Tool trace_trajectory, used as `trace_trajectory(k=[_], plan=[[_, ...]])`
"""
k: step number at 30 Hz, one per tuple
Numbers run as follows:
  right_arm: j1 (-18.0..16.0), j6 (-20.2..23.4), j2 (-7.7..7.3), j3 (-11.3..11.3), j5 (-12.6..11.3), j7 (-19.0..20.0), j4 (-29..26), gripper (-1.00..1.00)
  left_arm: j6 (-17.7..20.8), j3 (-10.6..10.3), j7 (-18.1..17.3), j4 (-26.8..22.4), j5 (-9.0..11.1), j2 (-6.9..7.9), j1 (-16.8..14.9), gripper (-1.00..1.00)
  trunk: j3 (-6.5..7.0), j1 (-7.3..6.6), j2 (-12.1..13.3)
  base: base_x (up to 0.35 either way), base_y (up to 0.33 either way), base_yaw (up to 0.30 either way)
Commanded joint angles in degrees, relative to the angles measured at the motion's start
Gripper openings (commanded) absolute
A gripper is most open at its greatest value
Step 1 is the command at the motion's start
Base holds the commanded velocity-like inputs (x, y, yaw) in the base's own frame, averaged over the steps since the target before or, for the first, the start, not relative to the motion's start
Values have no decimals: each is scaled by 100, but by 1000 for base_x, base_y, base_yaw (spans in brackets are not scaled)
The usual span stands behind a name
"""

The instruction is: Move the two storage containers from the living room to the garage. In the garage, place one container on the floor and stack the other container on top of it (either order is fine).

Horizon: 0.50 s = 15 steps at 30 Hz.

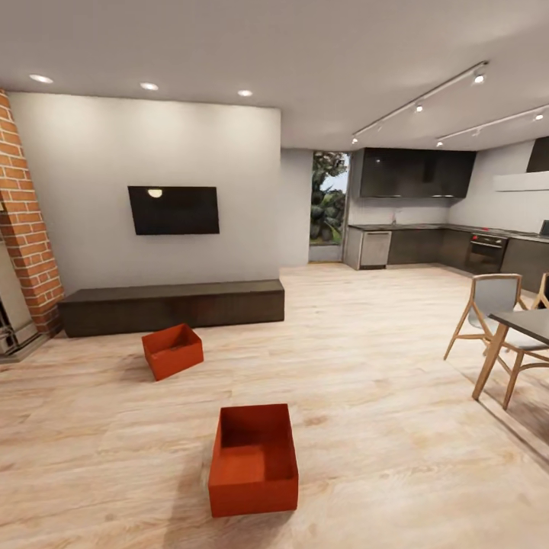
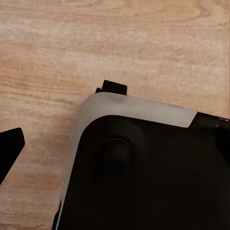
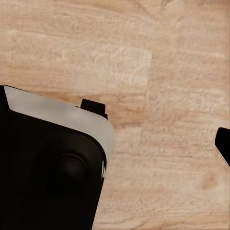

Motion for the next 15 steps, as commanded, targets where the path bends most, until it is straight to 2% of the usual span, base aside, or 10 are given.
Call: trace_trajectory(k=[1,15], plan=[[-7,-31,2,41,-12,-19,18,100,18,1,7,-8,61,-1,0,100,-6,4,-3,324,110,0],[-7,-36,1,40,-12,-19,15,100,3,-4,7,-14,57,-8,2,100,-6,4,-3,324,73,0]])
